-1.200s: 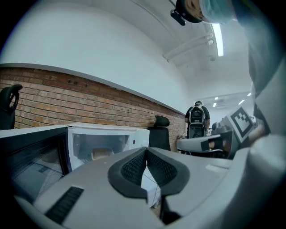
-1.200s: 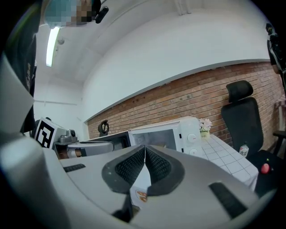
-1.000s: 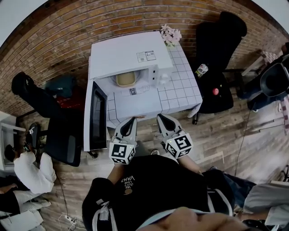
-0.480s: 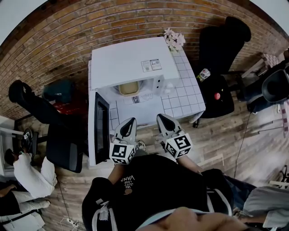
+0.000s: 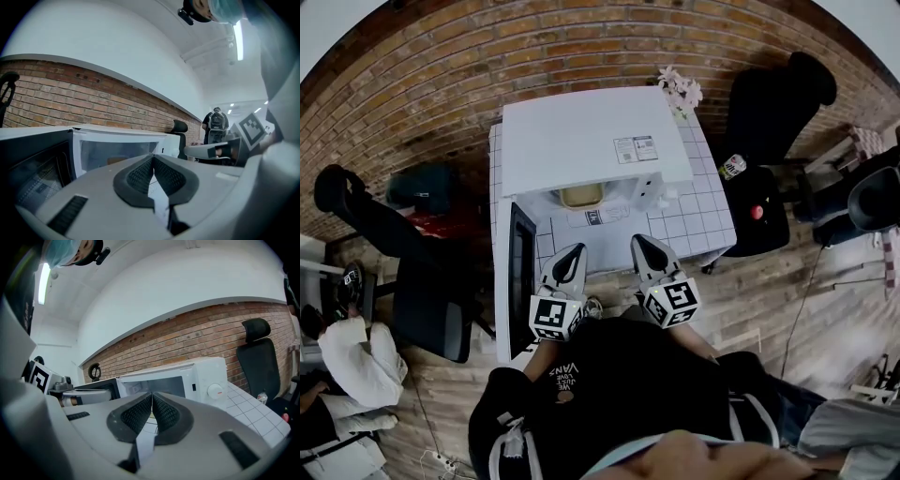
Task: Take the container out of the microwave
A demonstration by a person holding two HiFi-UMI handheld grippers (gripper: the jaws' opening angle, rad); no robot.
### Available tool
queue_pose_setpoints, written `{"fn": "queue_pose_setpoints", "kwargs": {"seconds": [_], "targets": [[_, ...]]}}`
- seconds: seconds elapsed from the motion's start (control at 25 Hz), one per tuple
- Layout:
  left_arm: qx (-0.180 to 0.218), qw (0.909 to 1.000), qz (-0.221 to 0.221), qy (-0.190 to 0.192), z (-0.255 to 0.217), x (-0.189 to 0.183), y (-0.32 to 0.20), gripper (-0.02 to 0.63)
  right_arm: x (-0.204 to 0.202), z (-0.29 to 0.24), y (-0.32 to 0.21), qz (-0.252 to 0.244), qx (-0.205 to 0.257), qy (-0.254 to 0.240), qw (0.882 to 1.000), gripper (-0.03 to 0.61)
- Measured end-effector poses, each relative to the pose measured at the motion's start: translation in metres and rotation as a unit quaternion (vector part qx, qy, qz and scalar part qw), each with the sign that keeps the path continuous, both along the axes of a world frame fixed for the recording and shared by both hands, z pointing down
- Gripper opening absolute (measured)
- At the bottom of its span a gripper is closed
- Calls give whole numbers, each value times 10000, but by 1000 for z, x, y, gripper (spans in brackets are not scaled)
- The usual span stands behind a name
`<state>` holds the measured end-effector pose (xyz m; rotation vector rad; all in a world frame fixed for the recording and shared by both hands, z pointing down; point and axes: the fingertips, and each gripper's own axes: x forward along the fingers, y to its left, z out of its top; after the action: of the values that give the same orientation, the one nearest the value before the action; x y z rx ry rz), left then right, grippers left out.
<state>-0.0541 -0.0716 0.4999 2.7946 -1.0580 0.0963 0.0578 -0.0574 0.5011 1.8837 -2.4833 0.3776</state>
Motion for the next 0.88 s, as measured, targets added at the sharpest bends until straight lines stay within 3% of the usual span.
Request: {"fn": "queue_pose_setpoints", "kwargs": {"seconds": [0.28,0.56,0.88], "targets": [[-120,9999,-109,5,11,3,-19,11,8,8,-22,-39,-45,2,10000,5],[-83,9977,-673,-83,11,2,-44,11,11,15,-43,-601,-115,121,9981,5],[-124,9935,-1129,-93,17,-2,-62,11,19,26,-61,-808,-233,111,9964,5]]}}
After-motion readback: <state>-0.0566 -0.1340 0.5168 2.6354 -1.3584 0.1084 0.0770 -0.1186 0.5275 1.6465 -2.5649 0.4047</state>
